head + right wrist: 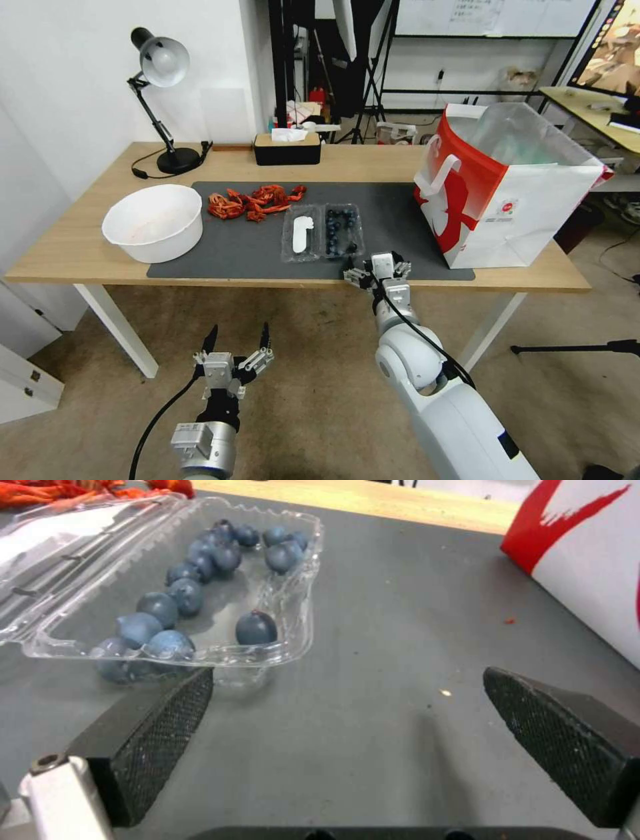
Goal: Close the takeout container lid, then place the container into the takeout bag.
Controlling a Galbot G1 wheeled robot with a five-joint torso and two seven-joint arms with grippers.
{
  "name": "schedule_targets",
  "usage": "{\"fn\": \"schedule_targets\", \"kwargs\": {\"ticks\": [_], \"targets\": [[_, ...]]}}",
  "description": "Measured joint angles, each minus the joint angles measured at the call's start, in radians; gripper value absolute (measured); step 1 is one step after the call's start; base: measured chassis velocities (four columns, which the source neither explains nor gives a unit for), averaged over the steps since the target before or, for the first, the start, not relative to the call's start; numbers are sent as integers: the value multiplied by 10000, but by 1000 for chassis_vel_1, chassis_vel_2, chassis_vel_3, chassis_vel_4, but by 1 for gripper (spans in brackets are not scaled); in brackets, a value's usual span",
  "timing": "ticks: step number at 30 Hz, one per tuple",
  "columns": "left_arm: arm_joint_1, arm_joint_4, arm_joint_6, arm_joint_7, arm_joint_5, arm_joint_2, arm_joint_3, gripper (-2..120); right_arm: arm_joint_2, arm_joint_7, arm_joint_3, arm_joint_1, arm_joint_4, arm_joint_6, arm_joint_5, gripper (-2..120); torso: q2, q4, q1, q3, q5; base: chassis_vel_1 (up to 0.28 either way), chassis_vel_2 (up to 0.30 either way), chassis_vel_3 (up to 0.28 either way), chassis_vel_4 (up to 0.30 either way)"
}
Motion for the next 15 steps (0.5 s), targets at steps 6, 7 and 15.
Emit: {"fn": "schedule_targets", "kwargs": {"ticks": [6, 7, 15], "targets": [[2, 1, -8, -5, 5, -5, -1, 100, -119, -11, 81, -110, 172, 15, 58, 100, 0, 1, 0, 0, 0, 0, 0, 0, 0], [2, 0, -10, -13, 4, -4, -3, 100, -162, -21, 84, -203, 302, 14, 57, 100, 0, 0, 0, 0, -1, 0, 0, 0, 0], [27, -42, -20, -24, 5, 3, -9, 100, -641, -289, 332, -1202, 1246, 477, 15, 100, 0, 0, 0, 0, 0, 0, 0, 0, 0]]}}
